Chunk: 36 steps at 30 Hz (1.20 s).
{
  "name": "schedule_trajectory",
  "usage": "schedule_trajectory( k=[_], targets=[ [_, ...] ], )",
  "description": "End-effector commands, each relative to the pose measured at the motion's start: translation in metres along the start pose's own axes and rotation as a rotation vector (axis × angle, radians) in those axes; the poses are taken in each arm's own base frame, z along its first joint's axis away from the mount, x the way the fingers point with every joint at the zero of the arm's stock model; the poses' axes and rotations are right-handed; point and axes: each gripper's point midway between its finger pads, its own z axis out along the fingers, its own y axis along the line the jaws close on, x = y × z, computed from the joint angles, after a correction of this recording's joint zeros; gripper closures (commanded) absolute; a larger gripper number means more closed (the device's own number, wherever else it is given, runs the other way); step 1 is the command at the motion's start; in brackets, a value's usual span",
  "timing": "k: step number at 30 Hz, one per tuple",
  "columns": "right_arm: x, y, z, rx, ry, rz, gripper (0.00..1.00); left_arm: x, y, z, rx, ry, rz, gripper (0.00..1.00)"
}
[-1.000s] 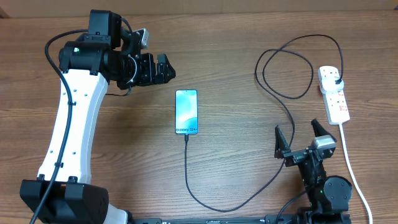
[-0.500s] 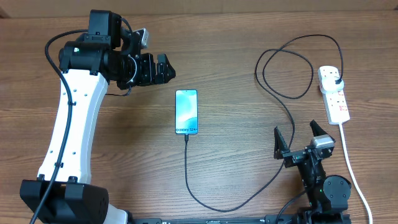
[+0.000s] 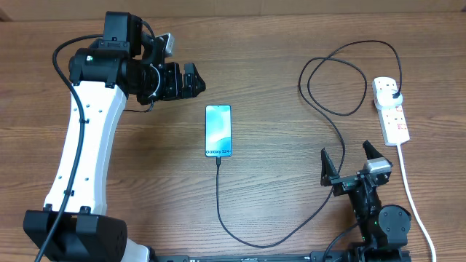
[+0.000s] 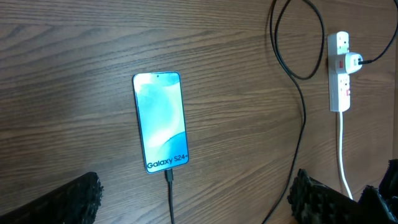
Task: Plug charger to phone and switch on socket
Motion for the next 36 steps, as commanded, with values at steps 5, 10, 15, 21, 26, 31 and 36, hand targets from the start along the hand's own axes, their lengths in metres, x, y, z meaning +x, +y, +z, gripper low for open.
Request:
schedule_trajectory(
  k=[5,10,15,21,26,31,36],
  targets=[
    [0.002,0.002,0.000,-0.011,-0.002,0.001,0.00,-0.003,0.005,-0.001,-0.030,-0.013,-0.001,0.00],
    [0.002,0.002,0.000,-0.011,-0.002,0.001,0.00,-0.014,0.016,-0.020,-0.154,-0.112,0.039,0.00],
    [0.002,0.002,0.000,-0.011,-0.002,0.001,0.00,-0.024,0.002,-0.047,-0.152,-0.283,0.206,0.00],
    [0.002,0.002,0.000,-0.011,-0.002,0.001,0.00,-0.015,-0.001,-0.073,-0.157,-0.519,0.281,0.00],
    [0.002,0.002,0.000,-0.011,-0.002,0.001,0.00,0.014,0.007,-0.089,-0.173,-0.734,0.341,0.00],
    [0.002,0.002,0.000,-0.011,-0.002,0.001,0.00,0.045,0.021,-0.094,-0.196,-0.890,0.363,0.00],
    [0.002,0.002,0.000,-0.011,-0.002,0.001,0.00,0.077,0.038,-0.100,-0.235,-1.053,0.373,0.00]
  ],
)
